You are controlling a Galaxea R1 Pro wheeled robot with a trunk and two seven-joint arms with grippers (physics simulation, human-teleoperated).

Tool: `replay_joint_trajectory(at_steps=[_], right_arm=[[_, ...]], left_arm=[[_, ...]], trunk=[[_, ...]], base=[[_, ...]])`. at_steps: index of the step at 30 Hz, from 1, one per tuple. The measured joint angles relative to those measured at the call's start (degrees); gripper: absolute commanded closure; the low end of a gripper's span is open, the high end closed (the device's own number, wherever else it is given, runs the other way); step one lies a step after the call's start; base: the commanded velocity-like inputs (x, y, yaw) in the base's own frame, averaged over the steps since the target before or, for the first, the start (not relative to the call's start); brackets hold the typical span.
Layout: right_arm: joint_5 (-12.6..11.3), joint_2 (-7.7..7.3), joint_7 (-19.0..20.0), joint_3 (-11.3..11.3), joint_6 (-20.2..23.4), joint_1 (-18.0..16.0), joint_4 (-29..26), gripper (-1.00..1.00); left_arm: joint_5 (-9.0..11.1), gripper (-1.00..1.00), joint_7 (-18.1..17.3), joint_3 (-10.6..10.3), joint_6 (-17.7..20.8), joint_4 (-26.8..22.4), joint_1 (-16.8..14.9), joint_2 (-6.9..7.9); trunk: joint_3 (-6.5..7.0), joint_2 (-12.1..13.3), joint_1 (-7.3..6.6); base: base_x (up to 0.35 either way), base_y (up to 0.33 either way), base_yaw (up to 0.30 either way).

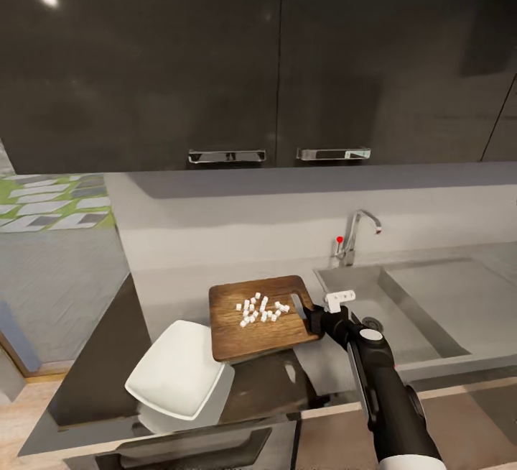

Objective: In the kitchen, take the Vidalia onion out of the sink, dice it on the chopping board with the paring knife, put the diced onion into the bowl on the countertop, then place both the paring knife and the chopping board into the sink.

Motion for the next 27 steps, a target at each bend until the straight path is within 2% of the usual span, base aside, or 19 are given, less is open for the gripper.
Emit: replay_joint_trajectory(at_steps=[6, 16, 21, 27], right_arm=[[0.18, 0.01, 0.19, 0.11, 5.49, -0.01, -6.13, 1.0], [0.22, 0.01, 0.02, 0.33, 6.72, 0.0, -7.34, 1.0], [3.91, 0.01, 0.02, 0.27, 8.93, -0.01, -7.52, 1.0], [4.43, 0.01, 0.0, 0.3, 9.49, -0.01, -8.28, 1.0]], left_arm=[[0.0, -1.0, 0.0, 0.0, 0.0, -0.08, 0.0, 0.0], [0.0, -1.0, -0.01, 0.0, 0.0, -0.15, -0.02, 0.0], [0.0, -1.0, 0.0, 0.0, 0.01, -0.19, -0.02, 0.0], [0.0, -1.0, 0.0, 0.0, -0.03, -0.36, -0.02, 0.0]], trunk=[[0.01, 0.0, 0.0], [0.46, -0.04, 0.0], [0.88, -0.07, 0.01], [1.43, -0.07, 0.01]], base=[[-0.004, 0.002, 0.0], [0.0, 0.0, 0.0], [0.0, 0.0, 0.0], [0.0, 0.0, 0.0]])
